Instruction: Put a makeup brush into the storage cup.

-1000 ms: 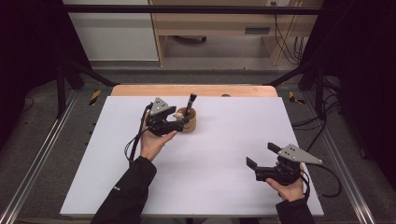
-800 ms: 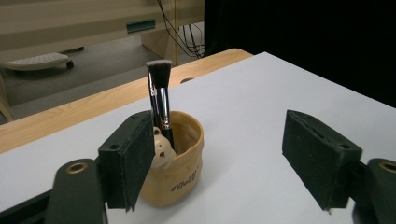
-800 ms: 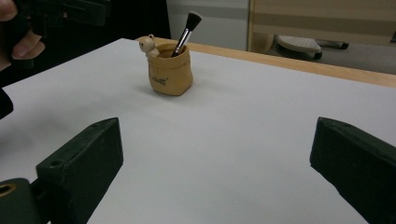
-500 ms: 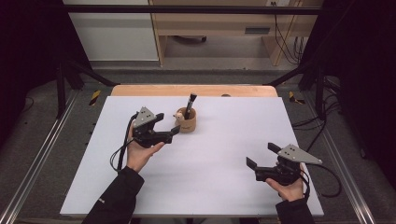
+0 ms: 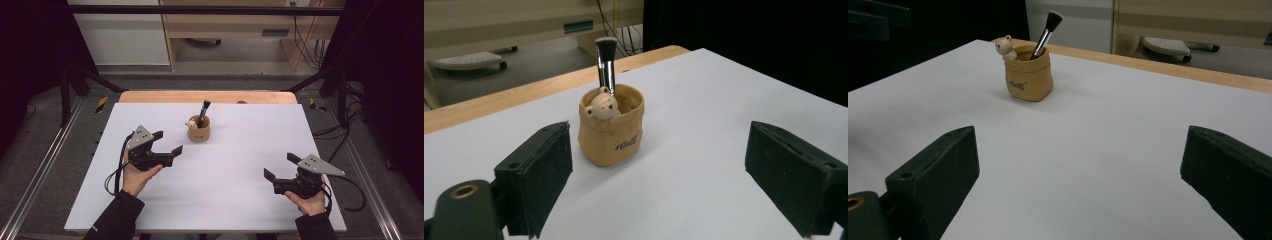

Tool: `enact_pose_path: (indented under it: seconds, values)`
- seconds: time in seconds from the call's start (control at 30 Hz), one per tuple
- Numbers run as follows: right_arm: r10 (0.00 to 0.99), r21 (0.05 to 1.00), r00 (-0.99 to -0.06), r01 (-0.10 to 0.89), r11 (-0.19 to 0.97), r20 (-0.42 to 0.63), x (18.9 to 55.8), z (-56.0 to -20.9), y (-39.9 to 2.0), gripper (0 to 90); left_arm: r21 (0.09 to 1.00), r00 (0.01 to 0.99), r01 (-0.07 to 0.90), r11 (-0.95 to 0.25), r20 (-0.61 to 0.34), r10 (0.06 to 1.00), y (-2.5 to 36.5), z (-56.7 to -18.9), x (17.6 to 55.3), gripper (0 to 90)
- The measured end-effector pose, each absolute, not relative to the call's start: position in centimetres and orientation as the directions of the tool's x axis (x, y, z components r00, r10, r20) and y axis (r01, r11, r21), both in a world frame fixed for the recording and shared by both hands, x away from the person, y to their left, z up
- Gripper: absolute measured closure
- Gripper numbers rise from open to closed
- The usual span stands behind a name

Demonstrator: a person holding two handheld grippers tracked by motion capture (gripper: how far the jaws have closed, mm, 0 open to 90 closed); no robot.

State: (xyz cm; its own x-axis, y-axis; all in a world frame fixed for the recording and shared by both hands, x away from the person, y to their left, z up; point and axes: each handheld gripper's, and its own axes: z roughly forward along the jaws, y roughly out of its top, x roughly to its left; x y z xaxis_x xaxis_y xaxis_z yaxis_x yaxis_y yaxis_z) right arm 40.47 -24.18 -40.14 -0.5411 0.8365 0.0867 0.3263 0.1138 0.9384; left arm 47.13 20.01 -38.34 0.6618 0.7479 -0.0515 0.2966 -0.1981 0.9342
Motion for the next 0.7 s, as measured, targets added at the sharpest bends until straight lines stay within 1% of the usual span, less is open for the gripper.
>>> enact_pose_path:
  seconds: [0.4, 0.7]
  values:
    - [0.836, 0.938, -0.541, 0.327, 0.113, 0.088, 40.4, -40.1, -24.2, 2.9, 0.935, 0.641, 0.295, -0.195, -0.042, 0.767, 22.2, -38.8, 44.9, 8.2]
    - [0.836, 0.937, -0.541, 0.329, 0.115, 0.087, 40.5, -40.2, -24.2, 2.9, 0.933, 0.6, 0.302, -0.197, -0.025, 0.8, 24.4, -39.6, 43.6, 7.9]
